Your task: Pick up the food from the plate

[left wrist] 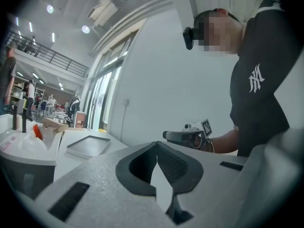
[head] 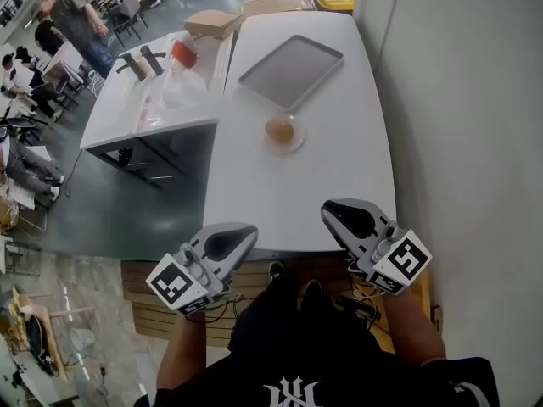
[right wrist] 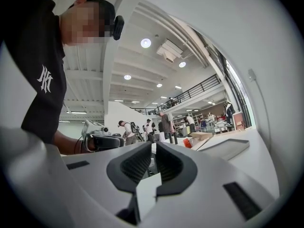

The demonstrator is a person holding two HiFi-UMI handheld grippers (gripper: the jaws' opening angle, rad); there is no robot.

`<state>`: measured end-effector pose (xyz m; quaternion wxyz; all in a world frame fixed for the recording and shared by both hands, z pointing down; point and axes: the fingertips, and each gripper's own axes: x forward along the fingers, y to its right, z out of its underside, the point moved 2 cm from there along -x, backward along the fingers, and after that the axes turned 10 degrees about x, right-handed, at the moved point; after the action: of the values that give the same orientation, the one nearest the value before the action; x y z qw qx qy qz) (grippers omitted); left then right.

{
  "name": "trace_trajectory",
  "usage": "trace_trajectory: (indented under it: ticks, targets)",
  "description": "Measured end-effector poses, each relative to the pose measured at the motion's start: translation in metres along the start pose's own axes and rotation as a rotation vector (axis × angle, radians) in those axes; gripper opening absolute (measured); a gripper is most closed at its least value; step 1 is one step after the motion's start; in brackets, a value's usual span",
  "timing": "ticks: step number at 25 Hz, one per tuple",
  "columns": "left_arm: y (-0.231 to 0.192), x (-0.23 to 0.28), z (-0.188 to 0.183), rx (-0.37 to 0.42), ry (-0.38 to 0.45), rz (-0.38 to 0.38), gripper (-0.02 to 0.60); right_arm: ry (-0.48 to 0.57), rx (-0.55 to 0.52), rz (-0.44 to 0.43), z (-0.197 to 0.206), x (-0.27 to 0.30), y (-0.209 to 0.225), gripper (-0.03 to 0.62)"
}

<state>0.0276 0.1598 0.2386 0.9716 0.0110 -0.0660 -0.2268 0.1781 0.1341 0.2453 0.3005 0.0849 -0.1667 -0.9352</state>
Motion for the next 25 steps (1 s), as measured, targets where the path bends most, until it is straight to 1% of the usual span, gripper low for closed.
trace_trajectory:
  ticks: [5, 11, 16, 17, 20, 23, 25]
  targets:
    - [-0.047, 0.002, 0.007, -0.006, 0.047, 0.028, 0.006, -0.012, -0.01, 0.055, -0.001, 0.037, 0.016, 0.025]
    - [-0.115, -0.016, 0.028, -0.026, 0.057, 0.054, 0.006, -0.016, -0.034, 0.103, -0.001, 0.106, 0.029, 0.025]
    - [-0.147, -0.017, 0.023, -0.032, 0.136, 0.088, 0.006, -0.012, -0.078, 0.136, -0.01, 0.138, 0.029, 0.025]
    - [-0.15, -0.016, 0.021, -0.036, 0.137, 0.091, 0.006, -0.015, -0.084, 0.141, -0.011, 0.14, 0.028, 0.025]
    - [-0.16, -0.011, 0.024, -0.028, 0.082, 0.105, 0.006, -0.026, -0.103, 0.156, -0.014, 0.142, 0.031, 0.025]
    - [-0.163, -0.007, 0.018, -0.024, 0.084, 0.122, 0.006, -0.031, -0.122, 0.175, -0.021, 0.14, 0.035, 0.025]
    - [-0.163, -0.006, 0.014, -0.025, 0.069, 0.13, 0.006, -0.027, -0.128, 0.188, -0.027, 0.137, 0.038, 0.025]
